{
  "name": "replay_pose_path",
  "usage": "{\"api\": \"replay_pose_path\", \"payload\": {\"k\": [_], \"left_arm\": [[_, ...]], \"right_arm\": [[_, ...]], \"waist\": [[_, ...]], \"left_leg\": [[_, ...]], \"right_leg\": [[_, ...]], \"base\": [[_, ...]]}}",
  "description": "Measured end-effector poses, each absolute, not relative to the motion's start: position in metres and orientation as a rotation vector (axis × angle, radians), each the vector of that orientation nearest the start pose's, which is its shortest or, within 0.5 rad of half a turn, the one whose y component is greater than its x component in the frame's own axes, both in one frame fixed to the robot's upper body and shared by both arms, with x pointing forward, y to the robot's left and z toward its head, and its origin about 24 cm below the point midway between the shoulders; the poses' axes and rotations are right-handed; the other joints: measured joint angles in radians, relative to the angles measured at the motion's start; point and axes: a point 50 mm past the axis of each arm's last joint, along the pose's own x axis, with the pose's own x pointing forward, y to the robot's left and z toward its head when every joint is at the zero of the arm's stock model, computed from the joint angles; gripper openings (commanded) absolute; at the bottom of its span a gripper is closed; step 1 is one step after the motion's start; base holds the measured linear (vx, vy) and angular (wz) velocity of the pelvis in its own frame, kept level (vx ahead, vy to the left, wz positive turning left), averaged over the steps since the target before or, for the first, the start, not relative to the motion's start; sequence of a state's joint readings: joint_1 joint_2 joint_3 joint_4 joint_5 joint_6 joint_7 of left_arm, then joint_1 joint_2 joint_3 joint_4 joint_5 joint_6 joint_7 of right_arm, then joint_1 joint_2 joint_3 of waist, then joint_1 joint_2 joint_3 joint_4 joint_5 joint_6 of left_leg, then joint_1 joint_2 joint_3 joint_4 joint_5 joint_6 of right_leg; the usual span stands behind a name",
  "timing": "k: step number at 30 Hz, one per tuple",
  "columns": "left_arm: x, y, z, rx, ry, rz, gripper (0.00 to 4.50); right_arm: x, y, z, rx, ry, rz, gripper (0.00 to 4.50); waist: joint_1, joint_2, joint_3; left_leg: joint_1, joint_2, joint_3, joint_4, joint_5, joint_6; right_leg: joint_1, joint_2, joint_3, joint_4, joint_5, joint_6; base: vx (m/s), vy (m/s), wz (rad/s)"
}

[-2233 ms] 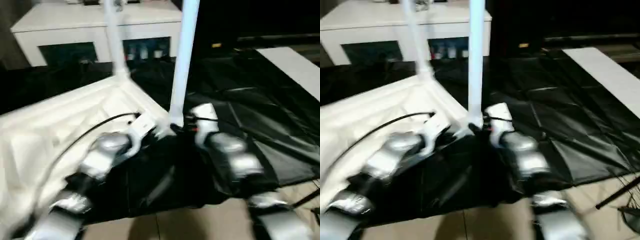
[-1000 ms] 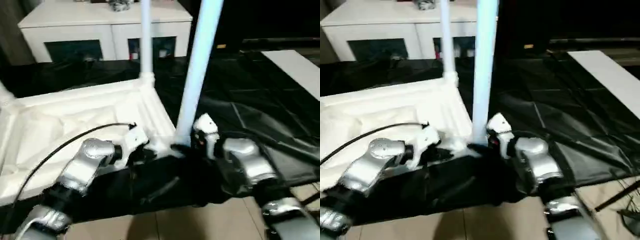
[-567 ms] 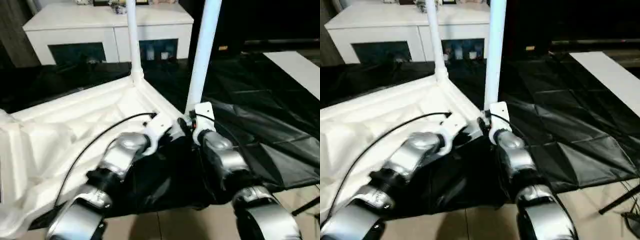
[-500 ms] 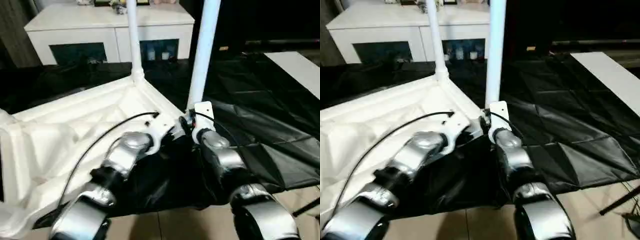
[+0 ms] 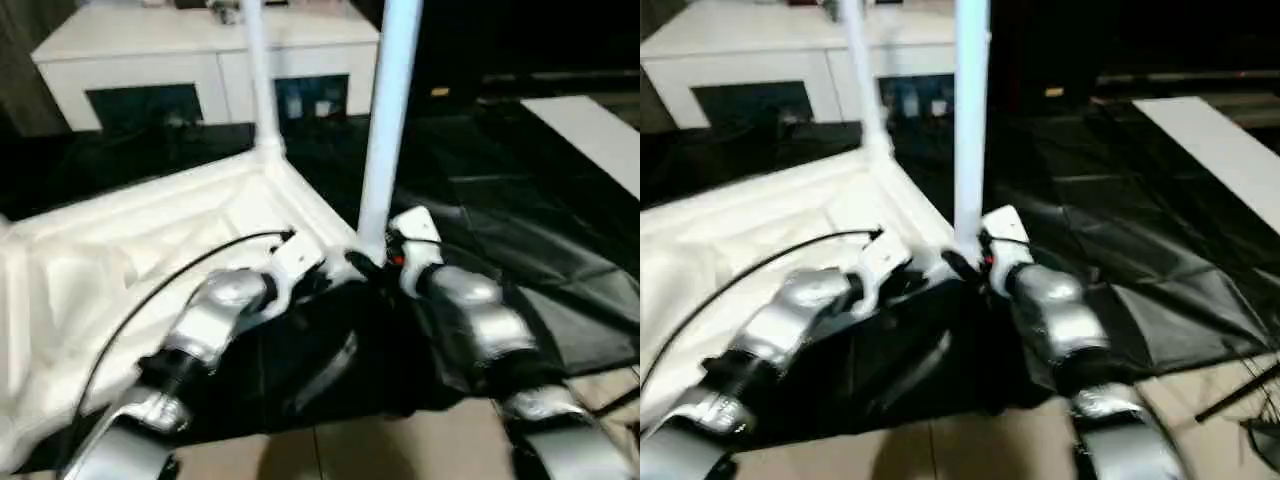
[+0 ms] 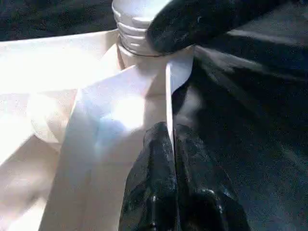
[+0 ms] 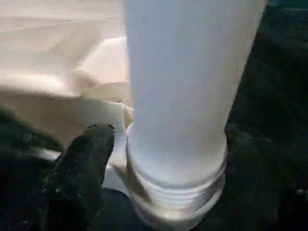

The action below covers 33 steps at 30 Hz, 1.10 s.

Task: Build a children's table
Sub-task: Rotate leg to tighten

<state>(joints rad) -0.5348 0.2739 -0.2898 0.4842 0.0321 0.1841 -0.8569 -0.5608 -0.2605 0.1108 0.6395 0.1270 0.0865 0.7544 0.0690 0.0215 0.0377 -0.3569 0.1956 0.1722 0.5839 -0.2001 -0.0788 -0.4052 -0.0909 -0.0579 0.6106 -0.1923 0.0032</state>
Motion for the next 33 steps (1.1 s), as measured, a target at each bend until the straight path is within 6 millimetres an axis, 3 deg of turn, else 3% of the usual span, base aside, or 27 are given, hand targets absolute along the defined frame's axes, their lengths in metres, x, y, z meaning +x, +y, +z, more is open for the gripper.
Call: {"api": "replay_pose_path", "payload": {"k": [5, 11, 21, 30, 33], "left_arm": [[0.303, 0.120, 0.047, 0.356, 0.387, -1.196, 0.00], [0.296, 0.123, 0.047, 0.342, 0.409, -1.254, 0.00], [0.296, 0.123, 0.047, 0.342, 0.412, -1.247, 0.00], [0.309, 0.116, 0.048, 0.350, 0.394, -1.111, 0.00], [0.321, 0.107, 0.048, 0.344, 0.396, -1.022, 0.00]], "right_arm": [[0.321, -0.155, 0.055, -0.186, 0.285, 1.044, 3.80], [0.316, -0.150, 0.052, -0.210, 0.306, 1.134, 3.80], [0.315, -0.145, 0.045, -0.231, 0.322, 1.142, 2.93], [0.328, -0.131, 0.037, -0.107, 0.291, 0.883, 2.74], [0.337, -0.118, 0.035, -0.048, 0.277, 0.695, 2.74]], "waist": [[0.011, 0.000, 0.000], [0.019, -0.001, 0.001], [0.019, -0.002, 0.002], [0.001, -0.005, 0.003], [-0.005, -0.004, 0.003]], "left_leg": [[0.000, 0.000, 0.001, 0.004, -0.001, 0.001], [0.000, 0.001, 0.001, 0.005, -0.001, 0.000], [0.000, 0.001, 0.001, 0.005, 0.000, 0.001], [0.001, 0.001, 0.001, 0.007, -0.003, -0.005], [0.001, 0.001, 0.001, 0.008, -0.003, -0.005]], "right_leg": [[-0.001, -0.001, 0.000, 0.000, 0.000, -0.001], [-0.001, -0.001, 0.000, 0.002, 0.001, -0.001], [-0.001, -0.001, 0.000, 0.002, 0.001, -0.001], [0.000, -0.001, 0.001, 0.003, 0.001, -0.002], [0.000, -0.001, 0.001, 0.004, 0.002, -0.002]], "base": [[0.000, 0.000, 0.00], [0.000, 0.000, 0.00], [0.000, 0.000, 0.00], [0.000, 0.000, 0.00], [0.000, 0.000, 0.00]]}}
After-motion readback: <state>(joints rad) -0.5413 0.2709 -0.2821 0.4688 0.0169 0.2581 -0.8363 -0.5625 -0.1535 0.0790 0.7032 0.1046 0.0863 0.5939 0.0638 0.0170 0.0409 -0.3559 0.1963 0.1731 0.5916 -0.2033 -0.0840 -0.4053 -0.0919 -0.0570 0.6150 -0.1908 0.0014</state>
